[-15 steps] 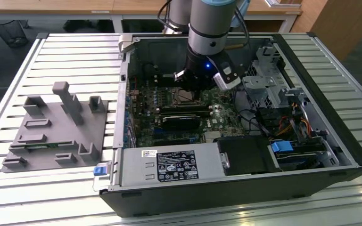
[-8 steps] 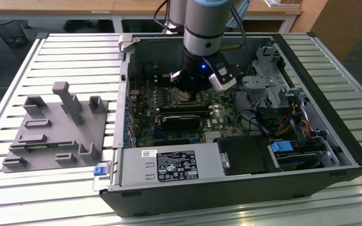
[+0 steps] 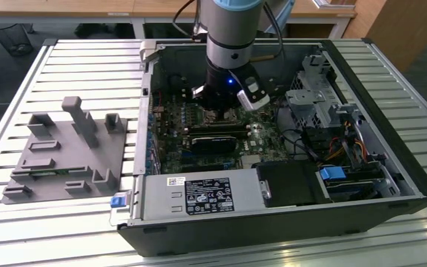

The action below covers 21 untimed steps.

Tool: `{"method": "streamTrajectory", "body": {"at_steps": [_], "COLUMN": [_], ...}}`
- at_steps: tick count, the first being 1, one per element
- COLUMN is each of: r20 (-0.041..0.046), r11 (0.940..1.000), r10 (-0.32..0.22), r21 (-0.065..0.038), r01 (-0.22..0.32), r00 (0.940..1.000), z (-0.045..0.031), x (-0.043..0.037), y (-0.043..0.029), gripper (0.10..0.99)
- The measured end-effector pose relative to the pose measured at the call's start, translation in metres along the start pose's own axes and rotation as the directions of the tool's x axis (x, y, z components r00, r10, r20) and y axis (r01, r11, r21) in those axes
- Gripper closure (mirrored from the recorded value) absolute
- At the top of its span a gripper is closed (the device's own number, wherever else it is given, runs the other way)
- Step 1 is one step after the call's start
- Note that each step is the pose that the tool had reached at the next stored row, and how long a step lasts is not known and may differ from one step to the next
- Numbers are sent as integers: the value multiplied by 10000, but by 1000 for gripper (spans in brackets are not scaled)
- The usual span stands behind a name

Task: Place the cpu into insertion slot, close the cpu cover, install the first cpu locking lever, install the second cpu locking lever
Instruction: 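Install the second cpu locking lever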

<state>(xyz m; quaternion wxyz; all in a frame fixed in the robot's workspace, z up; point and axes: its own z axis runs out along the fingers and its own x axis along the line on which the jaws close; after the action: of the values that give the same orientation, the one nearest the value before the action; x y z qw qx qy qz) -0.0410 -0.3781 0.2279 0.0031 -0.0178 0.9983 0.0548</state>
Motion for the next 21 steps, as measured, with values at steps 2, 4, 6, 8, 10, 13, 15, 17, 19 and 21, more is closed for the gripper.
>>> {"method": "streamTrajectory", "body": {"at_steps": [2, 4, 6, 8, 10, 13, 15, 17, 19, 21], "r20": [4, 5, 6, 6, 6, 7, 8, 13, 16, 20], "r11": [10000, 9999, 9999, 9999, 9999, 9998, 9997, 9994, 9991, 9987], "r10": [1, 1, 0, 0, 1, 0, 3, 9, 10, 12], "r21": [-84, -130, -146, -154, -163, -191, -247, -341, -421, -511], "r01": [-1, -1, 0, 0, -1, 0, -3, -9, -9, -11], "r00": [10000, 10000, 10000, 10000, 10000, 10000, 10000, 10000, 10000, 10000], "z": [0, 4, 12, 26, 52, 98, 114, 122, 122, 120], "x": [26, 55, 86, 122, 151, 159, 163, 168, 175, 198], "y": [-19, -27, -31, -33, -36, -40, -53, -72, -100, -130], "gripper": [980, 980, 980, 980, 980, 980, 980, 980, 980, 980]}}
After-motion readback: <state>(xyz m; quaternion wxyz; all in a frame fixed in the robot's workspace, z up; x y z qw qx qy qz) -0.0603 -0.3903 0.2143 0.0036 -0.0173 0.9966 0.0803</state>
